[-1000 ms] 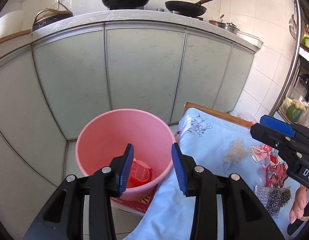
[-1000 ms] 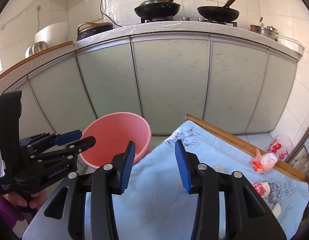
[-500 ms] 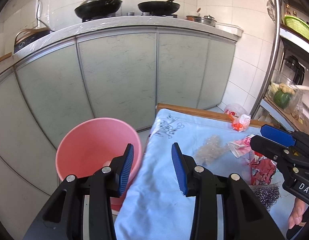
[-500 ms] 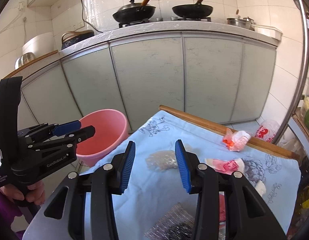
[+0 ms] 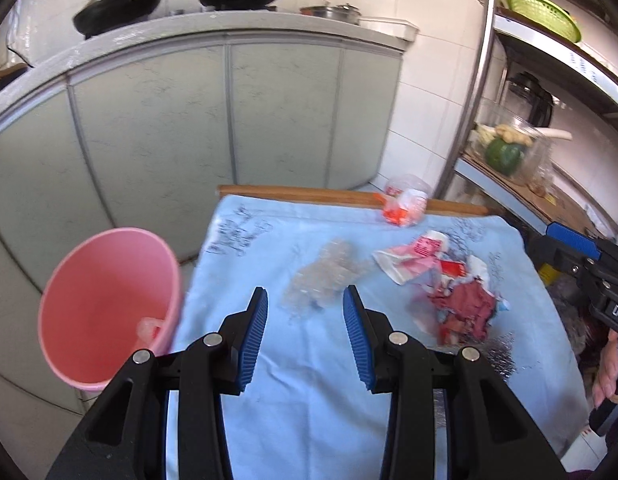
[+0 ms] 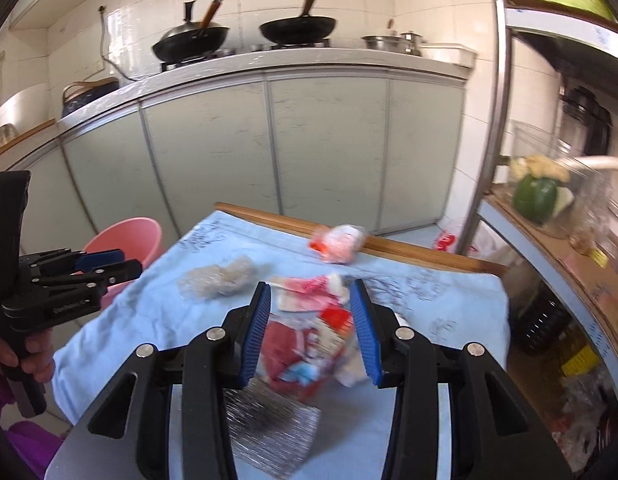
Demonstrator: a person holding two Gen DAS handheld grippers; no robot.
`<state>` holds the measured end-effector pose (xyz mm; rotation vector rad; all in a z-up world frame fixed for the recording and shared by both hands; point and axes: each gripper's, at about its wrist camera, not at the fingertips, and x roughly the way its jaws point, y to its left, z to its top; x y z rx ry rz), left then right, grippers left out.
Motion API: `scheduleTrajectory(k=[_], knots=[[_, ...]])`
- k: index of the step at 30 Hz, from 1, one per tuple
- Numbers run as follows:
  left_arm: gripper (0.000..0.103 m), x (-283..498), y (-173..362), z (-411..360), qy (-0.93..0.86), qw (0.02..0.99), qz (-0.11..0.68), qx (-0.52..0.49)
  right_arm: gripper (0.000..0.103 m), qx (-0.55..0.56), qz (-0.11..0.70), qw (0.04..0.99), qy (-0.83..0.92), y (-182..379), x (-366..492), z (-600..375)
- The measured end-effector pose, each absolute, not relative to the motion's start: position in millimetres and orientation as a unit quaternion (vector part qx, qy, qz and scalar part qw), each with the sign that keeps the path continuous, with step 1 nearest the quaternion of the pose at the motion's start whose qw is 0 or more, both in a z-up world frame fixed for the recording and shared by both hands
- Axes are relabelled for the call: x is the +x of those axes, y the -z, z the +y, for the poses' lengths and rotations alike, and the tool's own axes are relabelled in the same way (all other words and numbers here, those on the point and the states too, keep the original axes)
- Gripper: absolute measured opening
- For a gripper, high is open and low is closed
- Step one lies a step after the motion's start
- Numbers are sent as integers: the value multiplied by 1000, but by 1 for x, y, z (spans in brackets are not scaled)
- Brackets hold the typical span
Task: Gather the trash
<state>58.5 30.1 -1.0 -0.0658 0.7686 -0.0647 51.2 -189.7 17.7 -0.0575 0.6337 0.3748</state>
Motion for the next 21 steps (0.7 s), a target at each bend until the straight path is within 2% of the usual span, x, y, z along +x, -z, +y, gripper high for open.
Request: scheduleTrajectory(k=[12, 21], knots=[[39, 104, 35, 7, 55, 910, 410, 19, 42, 34, 365, 919, -145, 26, 50, -240], [39, 139, 58, 9, 62, 895, 439, 36, 42, 55, 380, 909, -165, 30, 66, -236]])
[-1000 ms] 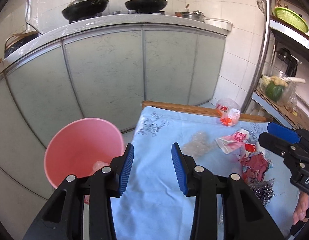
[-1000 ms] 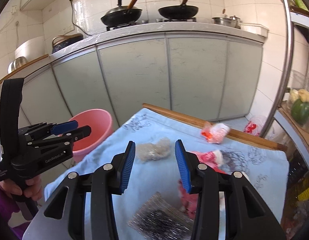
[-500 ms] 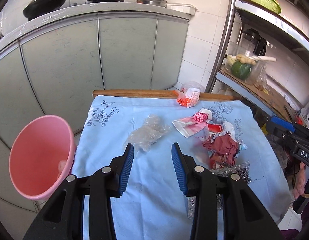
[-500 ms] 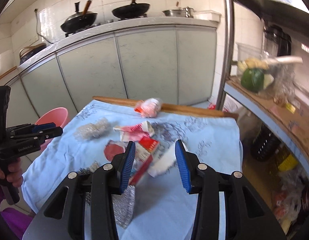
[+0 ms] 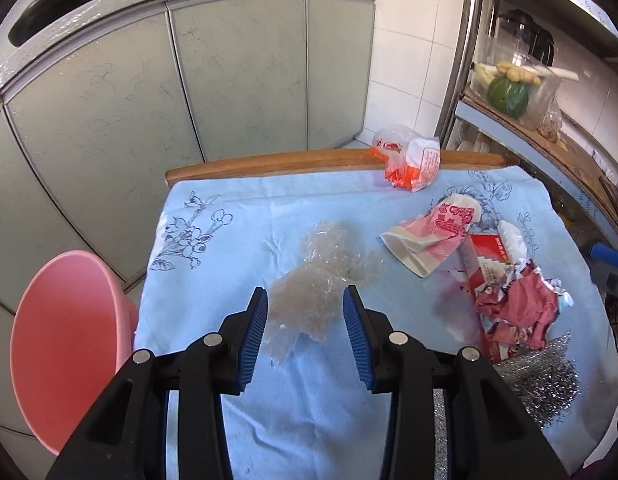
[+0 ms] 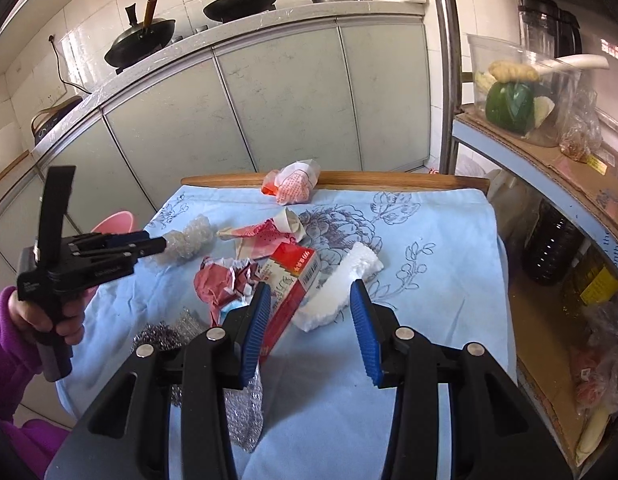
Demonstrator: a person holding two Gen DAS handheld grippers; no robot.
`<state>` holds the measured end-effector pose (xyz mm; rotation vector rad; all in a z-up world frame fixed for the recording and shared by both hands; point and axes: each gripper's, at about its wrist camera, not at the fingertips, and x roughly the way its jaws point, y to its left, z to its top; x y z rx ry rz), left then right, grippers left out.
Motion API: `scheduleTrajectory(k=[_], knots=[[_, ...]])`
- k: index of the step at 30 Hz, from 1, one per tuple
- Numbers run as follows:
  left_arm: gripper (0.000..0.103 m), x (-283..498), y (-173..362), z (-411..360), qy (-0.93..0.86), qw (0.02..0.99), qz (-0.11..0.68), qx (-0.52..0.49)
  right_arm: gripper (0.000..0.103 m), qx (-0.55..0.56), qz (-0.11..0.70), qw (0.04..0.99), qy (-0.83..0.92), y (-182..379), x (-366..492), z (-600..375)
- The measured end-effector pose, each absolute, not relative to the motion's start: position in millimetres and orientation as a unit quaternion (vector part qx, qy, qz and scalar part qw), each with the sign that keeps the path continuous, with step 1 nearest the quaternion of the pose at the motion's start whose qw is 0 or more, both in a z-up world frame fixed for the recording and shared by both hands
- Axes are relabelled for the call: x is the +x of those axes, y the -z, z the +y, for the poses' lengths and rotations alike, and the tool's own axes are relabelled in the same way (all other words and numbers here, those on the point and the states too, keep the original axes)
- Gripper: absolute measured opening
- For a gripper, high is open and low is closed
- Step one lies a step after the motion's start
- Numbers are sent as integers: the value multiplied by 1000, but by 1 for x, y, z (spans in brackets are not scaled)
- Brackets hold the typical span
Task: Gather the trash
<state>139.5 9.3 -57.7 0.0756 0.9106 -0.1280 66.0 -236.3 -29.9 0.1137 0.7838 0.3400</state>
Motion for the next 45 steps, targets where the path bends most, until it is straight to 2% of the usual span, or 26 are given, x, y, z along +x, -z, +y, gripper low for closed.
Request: scheduleTrajectory(k=[3, 12, 22, 29, 41, 42, 44, 45], knots=[[42, 144, 65, 9, 60, 894, 443, 36, 42, 61, 385, 904, -178, 27, 81, -232], [42, 149, 75, 18, 43, 892, 449, 29, 42, 53, 420, 879, -219, 39, 134, -205], [42, 155, 73, 23, 52, 896, 441, 28, 42, -48, 443, 847, -291, 60, 178, -175], [42, 161, 73, 22, 49, 896, 441, 24, 42, -121, 449, 820, -334, 75, 190, -158], [42, 158, 64, 23, 52, 900, 431, 28, 42, -155, 429, 809, -371, 63, 186, -158], [42, 160, 65, 23, 51, 900, 433, 28, 43, -166, 432, 805, -371, 66, 187, -154], [42, 162, 67, 22, 51, 898, 437, 23, 55, -184, 437, 800, -368, 71, 189, -146], [42, 163, 68, 21, 51, 897, 438, 23, 55, -190, 437, 797, -370, 72, 191, -143]])
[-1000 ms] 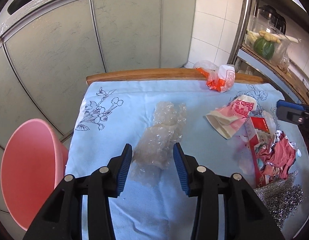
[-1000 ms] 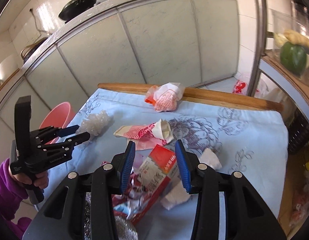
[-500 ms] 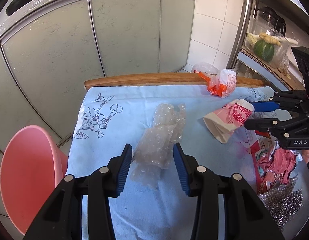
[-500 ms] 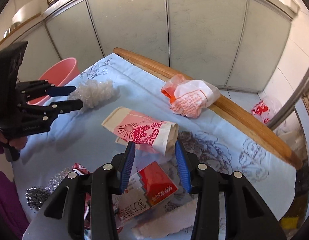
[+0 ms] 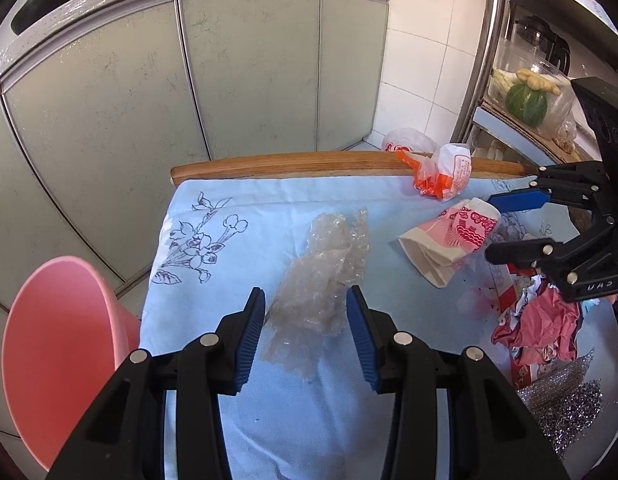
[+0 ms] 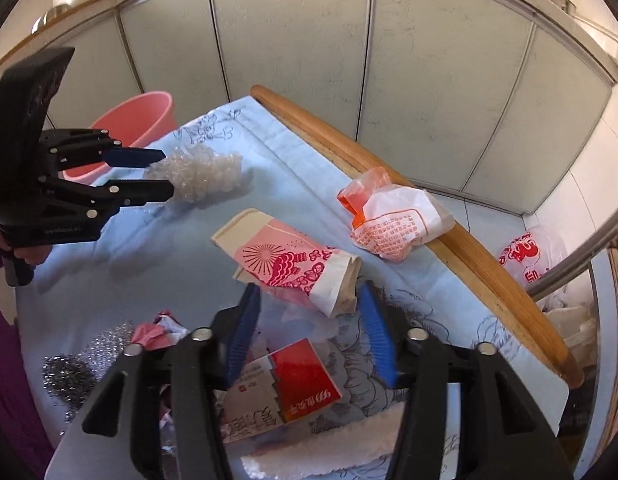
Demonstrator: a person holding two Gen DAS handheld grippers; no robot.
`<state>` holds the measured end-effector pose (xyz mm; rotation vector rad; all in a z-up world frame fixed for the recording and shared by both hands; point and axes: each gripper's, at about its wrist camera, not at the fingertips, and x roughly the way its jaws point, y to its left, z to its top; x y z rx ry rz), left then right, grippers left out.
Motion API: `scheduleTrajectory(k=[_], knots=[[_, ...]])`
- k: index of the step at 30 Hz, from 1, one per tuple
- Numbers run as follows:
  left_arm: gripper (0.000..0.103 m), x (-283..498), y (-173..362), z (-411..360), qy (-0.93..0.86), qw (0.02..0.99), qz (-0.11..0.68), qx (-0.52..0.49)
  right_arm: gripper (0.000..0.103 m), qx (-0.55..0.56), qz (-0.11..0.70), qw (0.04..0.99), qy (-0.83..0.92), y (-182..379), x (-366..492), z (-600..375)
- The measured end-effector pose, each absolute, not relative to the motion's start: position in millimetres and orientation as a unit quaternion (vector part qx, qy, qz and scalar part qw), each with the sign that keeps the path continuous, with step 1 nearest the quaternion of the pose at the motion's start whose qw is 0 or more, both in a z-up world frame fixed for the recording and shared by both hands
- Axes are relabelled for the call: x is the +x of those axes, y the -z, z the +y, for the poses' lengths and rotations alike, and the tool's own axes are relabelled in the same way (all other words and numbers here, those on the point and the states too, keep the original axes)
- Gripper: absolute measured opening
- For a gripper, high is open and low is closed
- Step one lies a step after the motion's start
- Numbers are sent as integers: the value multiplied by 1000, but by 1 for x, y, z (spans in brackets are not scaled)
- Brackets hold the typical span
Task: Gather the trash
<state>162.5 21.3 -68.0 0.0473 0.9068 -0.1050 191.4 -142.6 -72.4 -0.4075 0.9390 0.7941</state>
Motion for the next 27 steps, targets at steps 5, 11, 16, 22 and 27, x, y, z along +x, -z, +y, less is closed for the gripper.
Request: scheduleTrajectory(k=[5, 11, 16, 22, 27], knots=[[42, 164, 71, 17, 51, 897, 438, 29, 55, -214, 426, 796, -373, 77, 199, -131], [31, 164, 66, 16, 53, 903, 426, 27, 54, -190, 427, 797, -383, 85, 206, -127], [28, 157, 58, 19, 56, 909, 413, 19, 32, -159, 435, 801, -379, 84, 203, -135], [27, 141, 43, 26, 49, 919, 390, 7, 30, -131, 436, 813, -362, 72, 193, -148], [27, 122, 25, 36, 44, 930, 366, -9, 30, -104, 420, 834, -343, 46, 179, -156]])
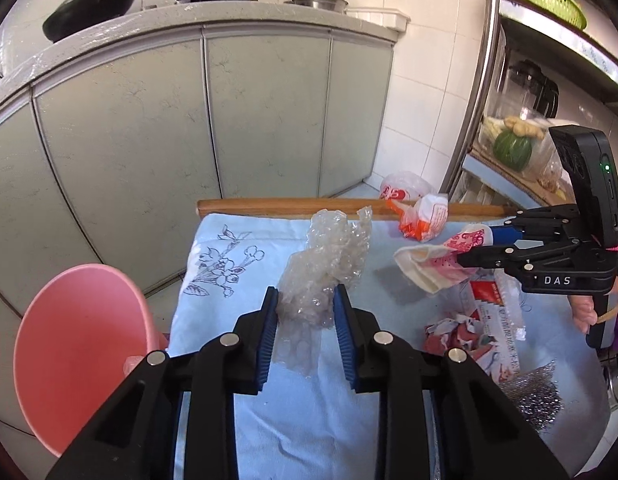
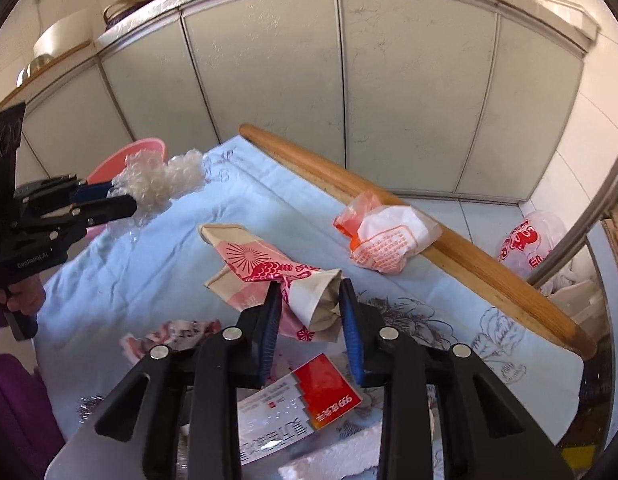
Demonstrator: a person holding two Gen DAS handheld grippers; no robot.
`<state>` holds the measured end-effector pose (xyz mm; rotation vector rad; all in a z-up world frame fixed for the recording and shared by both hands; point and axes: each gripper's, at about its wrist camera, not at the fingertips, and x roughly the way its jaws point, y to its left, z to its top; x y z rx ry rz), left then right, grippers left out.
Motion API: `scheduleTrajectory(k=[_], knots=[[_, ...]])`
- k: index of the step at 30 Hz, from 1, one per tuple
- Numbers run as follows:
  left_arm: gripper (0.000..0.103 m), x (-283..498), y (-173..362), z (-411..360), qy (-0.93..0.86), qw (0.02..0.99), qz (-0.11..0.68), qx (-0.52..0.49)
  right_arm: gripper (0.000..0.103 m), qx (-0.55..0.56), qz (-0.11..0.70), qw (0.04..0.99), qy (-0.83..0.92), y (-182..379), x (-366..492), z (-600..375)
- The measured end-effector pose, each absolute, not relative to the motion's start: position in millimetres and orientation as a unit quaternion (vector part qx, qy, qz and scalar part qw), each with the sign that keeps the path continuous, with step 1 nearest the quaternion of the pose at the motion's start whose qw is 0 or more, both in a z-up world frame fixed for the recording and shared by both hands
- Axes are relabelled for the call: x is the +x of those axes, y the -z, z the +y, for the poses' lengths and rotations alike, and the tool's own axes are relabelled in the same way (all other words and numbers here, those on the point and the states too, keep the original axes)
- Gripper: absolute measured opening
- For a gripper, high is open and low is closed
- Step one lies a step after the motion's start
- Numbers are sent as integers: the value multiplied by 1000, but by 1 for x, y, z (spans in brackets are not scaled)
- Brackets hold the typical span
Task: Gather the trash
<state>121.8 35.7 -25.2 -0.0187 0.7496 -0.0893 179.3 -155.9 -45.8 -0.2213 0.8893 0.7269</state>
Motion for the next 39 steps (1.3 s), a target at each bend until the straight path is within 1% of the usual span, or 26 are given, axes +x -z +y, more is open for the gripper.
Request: scheduleTrajectory(k=[10, 17, 22, 29, 39], knots=[[27, 78, -13, 55, 31, 950, 309, -31, 30, -90, 373, 860, -337, -5, 144, -131], [27, 44, -35, 89, -11, 959, 278, -52, 30, -91, 355, 866, -340, -23, 126, -93], [27, 25, -40, 123, -55, 960, 266, -73, 30, -98, 344, 860, -365, -32, 111, -47], [27, 7, -30, 165, -124, 951, 270, -88, 30, -103, 348, 849, -384, -27, 99, 25], [28, 9, 5, 196, -190, 930, 308, -69, 30, -125, 388, 824, -393, 19, 111, 116]])
